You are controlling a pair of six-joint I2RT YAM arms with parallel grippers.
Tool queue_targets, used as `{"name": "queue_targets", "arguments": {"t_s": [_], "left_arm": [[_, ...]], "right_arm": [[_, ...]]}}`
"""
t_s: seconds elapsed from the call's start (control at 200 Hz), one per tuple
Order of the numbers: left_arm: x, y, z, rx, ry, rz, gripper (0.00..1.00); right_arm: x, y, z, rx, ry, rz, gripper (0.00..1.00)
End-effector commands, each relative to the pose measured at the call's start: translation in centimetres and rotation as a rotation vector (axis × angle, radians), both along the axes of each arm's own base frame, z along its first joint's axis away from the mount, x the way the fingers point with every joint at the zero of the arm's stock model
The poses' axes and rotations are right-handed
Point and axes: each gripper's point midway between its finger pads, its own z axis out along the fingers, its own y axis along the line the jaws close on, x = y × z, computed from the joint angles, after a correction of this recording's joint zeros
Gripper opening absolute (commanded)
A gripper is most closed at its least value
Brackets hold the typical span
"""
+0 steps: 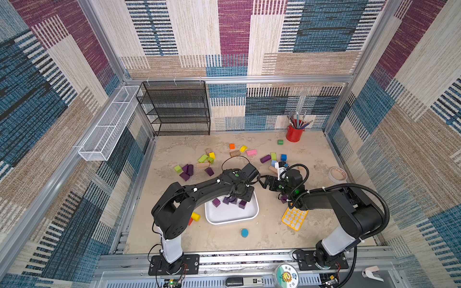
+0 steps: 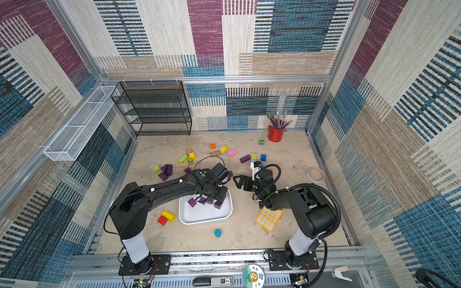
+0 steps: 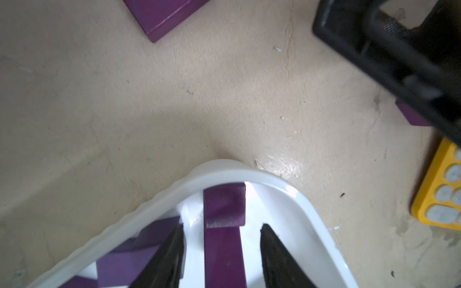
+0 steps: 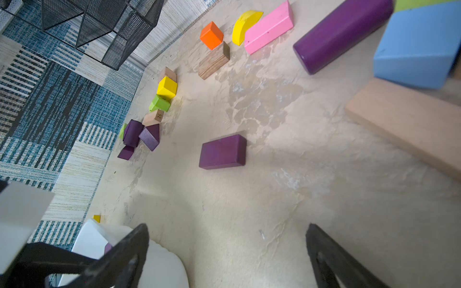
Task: Pick purple bricks into the storage bin
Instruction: Place the building block in the storage box.
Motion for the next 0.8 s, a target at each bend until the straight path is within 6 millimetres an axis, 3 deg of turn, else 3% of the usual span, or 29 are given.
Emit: {"name": "queue_targets", "arguments": {"t_s": [0.0,0.581,0.791], "left_arm": [[0.4,0.5,1.5,0.019,-0.043,-0.017,0.53],[2.0,3.3,8.3,0.037,-0.196,0.048,0.71],[3.3,6.3,9.9,0.032,-0.195,0.124,0.75]], "right_arm": [[0.6,0.2,1.0,0.013,-0.045,0.0,0.99],[0.3,-0.5,2.3,-0.038,-0.127,-0.012,0.99],[0.8,-0.2,2.8,-0.106,-0.17,-0.011,0.99]]}}
